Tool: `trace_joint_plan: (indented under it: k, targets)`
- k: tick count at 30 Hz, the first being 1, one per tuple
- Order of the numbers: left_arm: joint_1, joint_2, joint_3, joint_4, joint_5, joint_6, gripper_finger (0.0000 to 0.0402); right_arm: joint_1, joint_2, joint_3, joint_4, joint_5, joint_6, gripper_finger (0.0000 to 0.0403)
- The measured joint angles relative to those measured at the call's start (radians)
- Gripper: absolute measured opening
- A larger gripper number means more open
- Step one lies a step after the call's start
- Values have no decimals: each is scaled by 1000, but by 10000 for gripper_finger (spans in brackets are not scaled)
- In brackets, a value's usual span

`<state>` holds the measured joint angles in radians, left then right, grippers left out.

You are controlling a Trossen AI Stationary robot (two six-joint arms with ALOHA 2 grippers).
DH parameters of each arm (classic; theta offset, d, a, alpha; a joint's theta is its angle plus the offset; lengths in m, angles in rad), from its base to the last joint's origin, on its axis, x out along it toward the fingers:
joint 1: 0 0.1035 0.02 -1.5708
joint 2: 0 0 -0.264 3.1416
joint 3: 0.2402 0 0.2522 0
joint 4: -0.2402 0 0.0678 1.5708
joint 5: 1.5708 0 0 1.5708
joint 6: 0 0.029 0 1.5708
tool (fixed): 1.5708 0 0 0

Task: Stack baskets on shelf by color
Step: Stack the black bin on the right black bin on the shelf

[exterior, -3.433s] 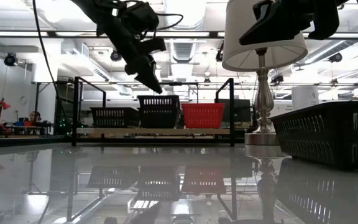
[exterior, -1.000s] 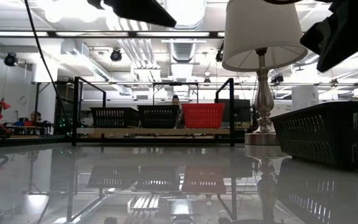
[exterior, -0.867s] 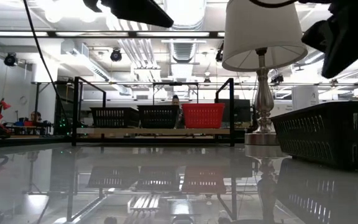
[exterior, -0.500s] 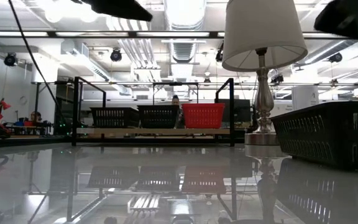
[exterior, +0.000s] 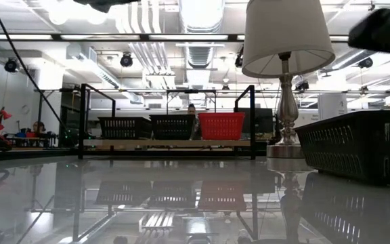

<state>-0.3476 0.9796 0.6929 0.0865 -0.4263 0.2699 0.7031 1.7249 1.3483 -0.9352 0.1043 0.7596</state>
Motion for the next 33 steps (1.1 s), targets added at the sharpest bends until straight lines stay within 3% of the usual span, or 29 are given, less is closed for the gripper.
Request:
trace_joint_plan:
  k: [8, 17, 25, 33]
  targets:
    - [-14, -33, 0, 16, 0, 6, 44, 0, 67, -11, -2, 32, -3, 166]
    - [-20, -65, -6, 84, -59, 82, 44, 0, 91, -11, 2, 53, -42, 19]
    - [-19, -196, -24, 130, -130, 160, 44, -23, 88, 73, 1, 103, -130, 9]
    - [-19, -284, -131, 207, -130, 157, 44, -151, 87, 236, -1, 225, -397, 9]
